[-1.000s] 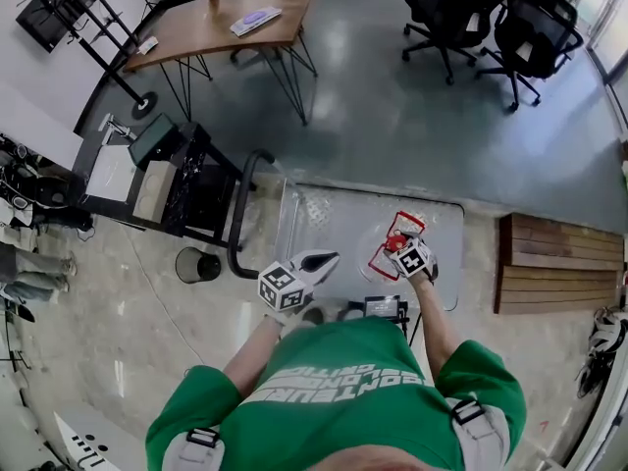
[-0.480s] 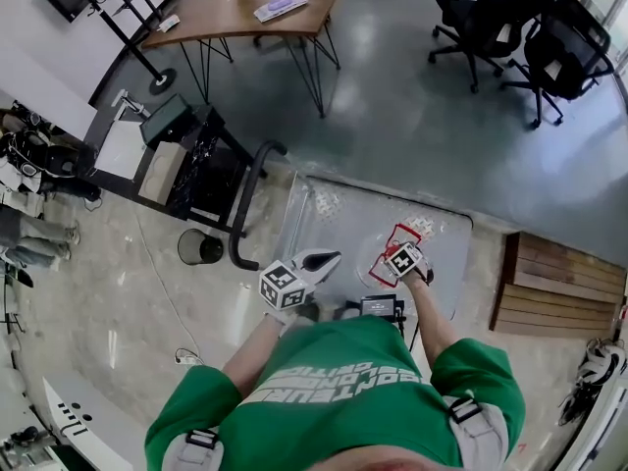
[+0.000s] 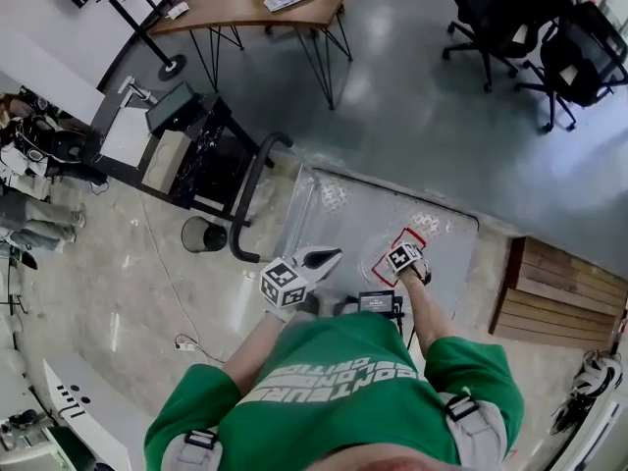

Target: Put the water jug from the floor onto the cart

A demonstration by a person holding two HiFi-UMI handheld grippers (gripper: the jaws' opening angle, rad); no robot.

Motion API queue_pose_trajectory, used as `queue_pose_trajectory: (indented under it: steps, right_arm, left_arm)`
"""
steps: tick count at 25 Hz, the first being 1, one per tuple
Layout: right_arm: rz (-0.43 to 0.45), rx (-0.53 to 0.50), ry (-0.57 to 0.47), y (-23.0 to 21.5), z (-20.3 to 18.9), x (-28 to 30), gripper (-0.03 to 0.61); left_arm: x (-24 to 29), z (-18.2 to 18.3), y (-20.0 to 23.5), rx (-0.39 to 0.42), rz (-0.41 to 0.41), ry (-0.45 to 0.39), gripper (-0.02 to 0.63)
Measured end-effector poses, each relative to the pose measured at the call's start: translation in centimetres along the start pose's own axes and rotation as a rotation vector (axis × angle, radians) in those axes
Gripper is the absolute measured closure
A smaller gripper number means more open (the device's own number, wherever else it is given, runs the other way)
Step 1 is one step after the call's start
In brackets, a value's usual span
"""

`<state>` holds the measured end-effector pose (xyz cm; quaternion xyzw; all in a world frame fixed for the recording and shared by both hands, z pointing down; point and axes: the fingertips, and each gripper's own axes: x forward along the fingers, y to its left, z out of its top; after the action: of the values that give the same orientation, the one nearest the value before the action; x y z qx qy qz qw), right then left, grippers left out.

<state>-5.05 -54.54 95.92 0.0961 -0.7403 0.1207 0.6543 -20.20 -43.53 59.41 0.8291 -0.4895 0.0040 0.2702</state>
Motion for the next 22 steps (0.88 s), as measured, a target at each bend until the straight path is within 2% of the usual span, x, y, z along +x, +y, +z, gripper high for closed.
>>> queue_pose_trajectory:
  steps: [9,15,18,22]
  right_arm:
    - [0.036,0.063,-0.015,-0.1,-0.4,2.9,0.276]
    - [0.028,0.094,0.047,0.1,-2.1,3.8,0.276]
    - [0.036,0.096,0.017,0.4,-1.7,4.3,0.276]
    - [0.026,0.089,0.048,0.8,-2.2,3.5,0.276]
  left_arm:
    - [-0.4,-0.4,0.4,-0.011,0.025,0.017,0.604]
    - [0.1,-0.8,0.3,-0.021,0.028,0.033,0.604]
    - [0.2,-1.1,0.4,-0.025,0.028,0.043,0.605]
    - [0.4,-1.3,0.4,-0.031,0.026,0.048,0.604]
